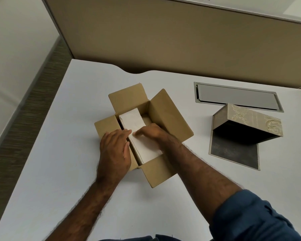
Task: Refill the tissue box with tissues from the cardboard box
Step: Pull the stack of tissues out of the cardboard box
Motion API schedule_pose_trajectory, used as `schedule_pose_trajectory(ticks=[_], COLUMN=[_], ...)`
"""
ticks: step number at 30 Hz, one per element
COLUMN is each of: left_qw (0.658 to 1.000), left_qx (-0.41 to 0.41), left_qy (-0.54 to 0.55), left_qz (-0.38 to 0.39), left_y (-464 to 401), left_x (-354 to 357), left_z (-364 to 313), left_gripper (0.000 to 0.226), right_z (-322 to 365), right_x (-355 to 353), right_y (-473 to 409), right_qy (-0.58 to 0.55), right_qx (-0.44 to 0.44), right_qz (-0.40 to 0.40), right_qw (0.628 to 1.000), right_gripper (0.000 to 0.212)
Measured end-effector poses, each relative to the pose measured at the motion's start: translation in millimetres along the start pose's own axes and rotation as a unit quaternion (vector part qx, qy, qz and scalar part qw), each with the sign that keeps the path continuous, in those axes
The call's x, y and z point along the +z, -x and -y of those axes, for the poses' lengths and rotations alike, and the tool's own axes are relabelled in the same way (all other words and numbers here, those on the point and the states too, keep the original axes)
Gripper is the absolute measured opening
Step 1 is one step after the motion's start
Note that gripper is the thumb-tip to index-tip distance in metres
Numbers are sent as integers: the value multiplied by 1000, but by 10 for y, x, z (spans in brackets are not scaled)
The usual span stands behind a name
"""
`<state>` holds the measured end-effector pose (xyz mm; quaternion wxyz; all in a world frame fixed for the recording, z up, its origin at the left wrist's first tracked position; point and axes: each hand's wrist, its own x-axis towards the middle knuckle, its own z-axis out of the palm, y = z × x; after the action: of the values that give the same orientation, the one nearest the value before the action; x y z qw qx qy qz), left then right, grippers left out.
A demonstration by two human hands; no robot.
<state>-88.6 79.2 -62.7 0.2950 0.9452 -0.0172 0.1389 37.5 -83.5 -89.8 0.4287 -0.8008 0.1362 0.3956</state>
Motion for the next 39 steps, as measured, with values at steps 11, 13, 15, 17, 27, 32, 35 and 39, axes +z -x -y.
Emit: schedule_pose_trajectory(ticks=[11, 13, 15, 17, 27, 32, 35, 39], left_qw=[1000, 1000, 1000, 1000, 1000, 999, 998, 993], left_qx=[-5, -8, -12, -10, -8, -16, -24, -85], left_qy=[-3, -5, -5, -6, 13, 34, 48, 79], left_qz=[6, 3, -1, -2, -13, -18, -25, -16], left_y=[-24, -28, -31, -22, -14, 3, 4, 23], left_x=[1, -1, -2, 1, 15, -10, -57, -117], left_z=[5, 4, 4, 11, 1, -29, -21, -63], left_gripper=[39, 39, 38, 37, 36, 40, 48, 58], right_z=[71, 53, 52, 41, 2, 36, 69, 150], right_x=[-27, -2, 12, 13, -113, -165, -180, -260], right_y=[23, 32, 38, 42, 114, 193, 294, 505], right_qy=[-84, -73, -59, -52, -26, -130, -177, -229], right_qx=[44, 45, 22, -10, -65, -97, -108, -114], right_qz=[48, 39, 33, 41, 54, 124, 153, 177], right_qw=[994, 996, 997, 998, 996, 979, 966, 950], right_gripper=[46, 66, 74, 48, 52, 65, 51, 44])
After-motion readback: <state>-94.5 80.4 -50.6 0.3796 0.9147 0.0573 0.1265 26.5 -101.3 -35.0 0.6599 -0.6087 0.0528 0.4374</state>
